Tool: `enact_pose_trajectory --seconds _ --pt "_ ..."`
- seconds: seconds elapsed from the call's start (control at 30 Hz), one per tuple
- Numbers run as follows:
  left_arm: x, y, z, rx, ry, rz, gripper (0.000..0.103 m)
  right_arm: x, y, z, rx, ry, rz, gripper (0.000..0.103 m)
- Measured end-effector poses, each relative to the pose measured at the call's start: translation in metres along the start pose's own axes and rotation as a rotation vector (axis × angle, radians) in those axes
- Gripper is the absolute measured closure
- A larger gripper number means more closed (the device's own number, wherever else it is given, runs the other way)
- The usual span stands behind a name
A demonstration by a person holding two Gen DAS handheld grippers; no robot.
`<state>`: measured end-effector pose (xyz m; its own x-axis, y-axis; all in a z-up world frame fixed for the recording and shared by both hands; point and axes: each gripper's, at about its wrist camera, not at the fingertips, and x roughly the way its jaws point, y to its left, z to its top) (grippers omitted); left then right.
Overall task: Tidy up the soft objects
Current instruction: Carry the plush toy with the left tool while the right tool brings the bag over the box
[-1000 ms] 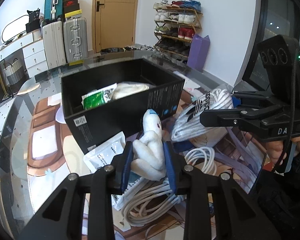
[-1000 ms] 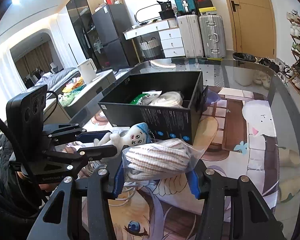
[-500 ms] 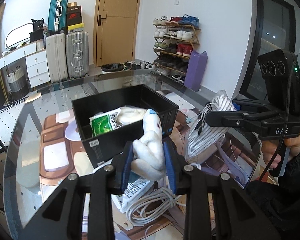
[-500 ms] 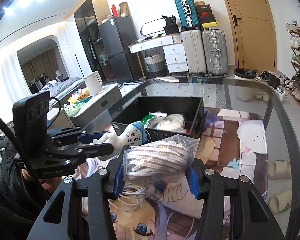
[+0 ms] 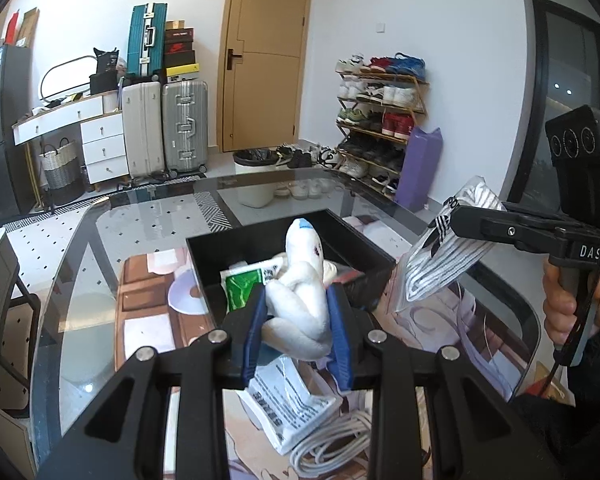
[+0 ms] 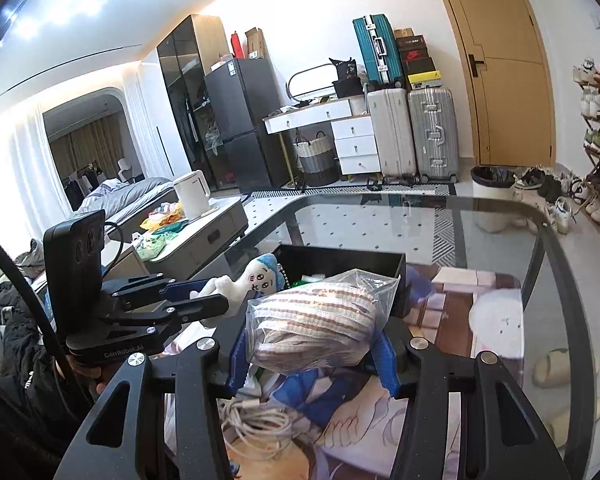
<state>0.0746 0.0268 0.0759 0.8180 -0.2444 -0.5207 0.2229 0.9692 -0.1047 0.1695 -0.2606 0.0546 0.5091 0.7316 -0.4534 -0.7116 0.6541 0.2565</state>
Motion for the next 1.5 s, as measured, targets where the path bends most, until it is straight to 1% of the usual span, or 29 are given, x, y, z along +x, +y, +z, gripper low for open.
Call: enact_pose_trajectory --seconds 0.17,0.3,0.53,0.67,0.9,1.0,1.17,1.5 --pt "0.004 0.004 0.007 -0.011 -0.026 0.041 0.074 0.003 -0.002 0.011 0.006 -0.027 0.002 0.052" --pt "0.015 0.010 0.012 -0.021 -0.023 0.066 0.074 0.010 0.001 0.018 -0.005 -0.034 0.004 0.052" --pt "0.037 0.020 0.014 -0.043 -0.005 0.071 0.074 0.034 0.005 0.025 -0.012 -0.024 0.019 0.052" --pt "0.050 0.024 0.015 -0.046 0.012 0.078 0.074 0.050 0.005 0.029 -0.025 -0.019 0.009 0.052" --pt "0.071 0.033 0.009 -0.054 0.050 0.099 0.074 0.087 0.001 0.029 -0.055 0.026 -0.030 0.052" --pt "0.077 0.032 0.007 -0.055 0.065 0.099 0.074 0.102 0.001 0.025 -0.087 0.046 -0.073 0.052" --pt "0.085 0.030 0.002 -0.039 0.092 0.090 0.074 0.119 0.000 0.014 -0.148 0.094 -0.120 0.052" --pt "0.086 0.029 0.001 -0.027 0.099 0.095 0.074 0.151 -0.007 -0.002 -0.189 0.186 -0.118 0.052"
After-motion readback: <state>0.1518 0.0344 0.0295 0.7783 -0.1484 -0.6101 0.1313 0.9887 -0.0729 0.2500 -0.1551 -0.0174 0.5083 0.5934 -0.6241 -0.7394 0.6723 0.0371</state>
